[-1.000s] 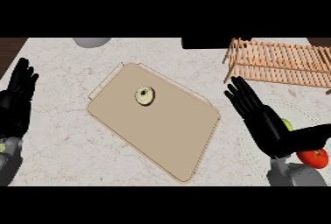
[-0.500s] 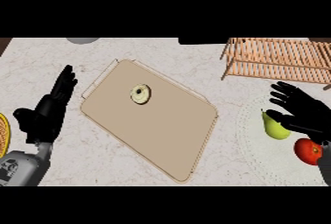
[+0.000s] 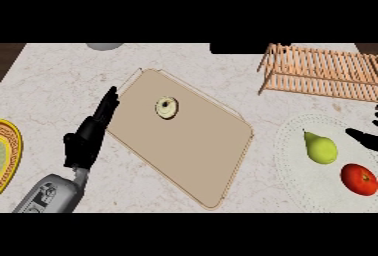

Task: Pick the pear from the placemat and place it in the tiered shelf

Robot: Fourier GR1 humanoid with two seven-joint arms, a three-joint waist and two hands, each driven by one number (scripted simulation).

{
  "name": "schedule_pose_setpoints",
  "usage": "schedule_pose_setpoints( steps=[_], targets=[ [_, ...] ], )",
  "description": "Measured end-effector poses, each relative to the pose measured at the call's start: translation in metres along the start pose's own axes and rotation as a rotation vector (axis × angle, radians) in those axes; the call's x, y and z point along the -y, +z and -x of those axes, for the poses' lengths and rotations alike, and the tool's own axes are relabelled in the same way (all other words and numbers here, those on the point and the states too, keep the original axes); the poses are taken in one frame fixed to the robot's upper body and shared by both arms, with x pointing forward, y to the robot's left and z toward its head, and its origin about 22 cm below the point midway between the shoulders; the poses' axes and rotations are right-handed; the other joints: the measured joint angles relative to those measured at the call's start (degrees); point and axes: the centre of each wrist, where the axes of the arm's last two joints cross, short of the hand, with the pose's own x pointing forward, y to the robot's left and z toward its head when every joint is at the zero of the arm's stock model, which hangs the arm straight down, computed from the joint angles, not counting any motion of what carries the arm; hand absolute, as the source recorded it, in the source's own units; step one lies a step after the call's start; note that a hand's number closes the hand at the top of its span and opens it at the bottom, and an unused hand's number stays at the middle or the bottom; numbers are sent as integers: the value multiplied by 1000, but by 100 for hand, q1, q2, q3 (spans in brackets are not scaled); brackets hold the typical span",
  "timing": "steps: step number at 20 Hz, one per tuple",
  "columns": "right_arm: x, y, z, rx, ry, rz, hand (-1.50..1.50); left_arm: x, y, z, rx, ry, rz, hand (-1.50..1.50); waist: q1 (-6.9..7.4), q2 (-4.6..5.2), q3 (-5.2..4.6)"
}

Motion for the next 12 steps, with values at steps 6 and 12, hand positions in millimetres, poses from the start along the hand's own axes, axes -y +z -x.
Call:
schedule_pose_setpoints(
  steps=[6,12],
  targets=[
    [27,-17,-28,-22,50,-214,-150,9,0,3,-4,4,15,0,54,-42,-3],
    [25,-32,-78,-84,212,-369,-150,17,-4,0,-8,1,22,0,66,-34,28]
  ],
)
